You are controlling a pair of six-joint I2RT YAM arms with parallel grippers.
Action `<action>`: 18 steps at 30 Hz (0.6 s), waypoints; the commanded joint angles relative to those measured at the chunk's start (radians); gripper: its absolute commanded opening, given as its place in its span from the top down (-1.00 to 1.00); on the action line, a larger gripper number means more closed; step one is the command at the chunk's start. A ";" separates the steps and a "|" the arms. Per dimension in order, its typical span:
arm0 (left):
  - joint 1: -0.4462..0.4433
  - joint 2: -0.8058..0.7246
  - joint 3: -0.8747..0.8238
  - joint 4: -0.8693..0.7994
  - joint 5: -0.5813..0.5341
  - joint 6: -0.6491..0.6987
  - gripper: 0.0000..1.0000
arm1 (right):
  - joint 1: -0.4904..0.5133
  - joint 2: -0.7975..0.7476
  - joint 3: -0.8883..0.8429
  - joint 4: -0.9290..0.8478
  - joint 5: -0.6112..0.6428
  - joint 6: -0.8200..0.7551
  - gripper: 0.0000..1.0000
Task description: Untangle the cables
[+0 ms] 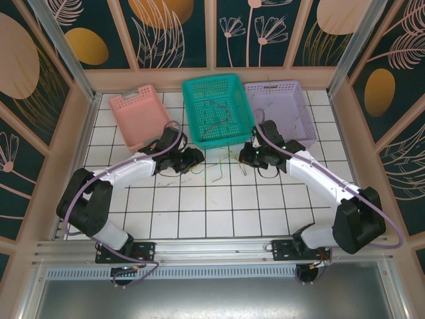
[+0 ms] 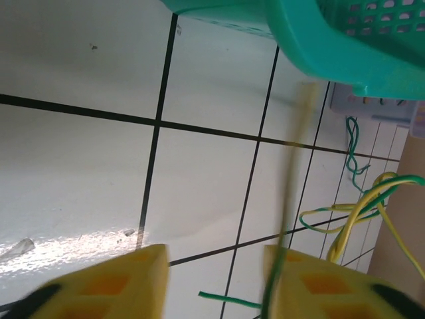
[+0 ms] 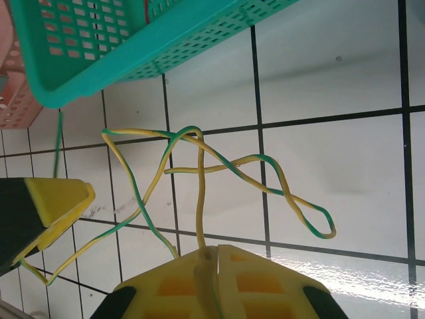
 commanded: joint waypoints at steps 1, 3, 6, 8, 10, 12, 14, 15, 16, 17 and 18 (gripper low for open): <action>-0.004 0.017 -0.001 0.023 0.001 0.009 0.50 | 0.008 -0.024 -0.004 -0.009 -0.021 -0.025 1.00; -0.005 -0.002 0.001 0.006 -0.028 0.006 0.84 | 0.008 -0.024 -0.006 -0.023 -0.003 -0.031 1.00; -0.004 -0.055 0.005 -0.048 -0.106 -0.003 1.00 | 0.002 -0.025 -0.006 -0.067 0.038 -0.036 1.00; -0.004 -0.101 0.007 -0.089 -0.170 -0.019 1.00 | -0.014 -0.029 -0.011 -0.093 0.058 -0.031 1.00; -0.004 -0.150 0.005 -0.135 -0.244 -0.043 1.00 | -0.039 -0.036 -0.023 -0.112 0.077 -0.026 1.00; -0.002 -0.203 0.009 -0.192 -0.337 -0.070 1.00 | -0.082 -0.050 -0.041 -0.127 0.089 -0.024 1.00; 0.009 -0.243 0.017 -0.243 -0.411 -0.097 1.00 | -0.132 -0.074 -0.066 -0.126 0.087 -0.020 1.00; 0.021 -0.264 0.014 -0.265 -0.442 -0.111 1.00 | -0.164 -0.088 -0.080 -0.122 0.081 -0.017 1.00; 0.034 -0.280 0.013 -0.277 -0.461 -0.127 1.00 | -0.189 -0.100 -0.095 -0.117 0.073 -0.013 1.00; 0.050 -0.297 0.006 -0.286 -0.477 -0.146 1.00 | -0.218 -0.112 -0.110 -0.107 0.057 -0.010 1.00; 0.072 -0.316 -0.003 -0.286 -0.485 -0.163 1.00 | -0.244 -0.124 -0.121 -0.098 0.043 -0.005 1.00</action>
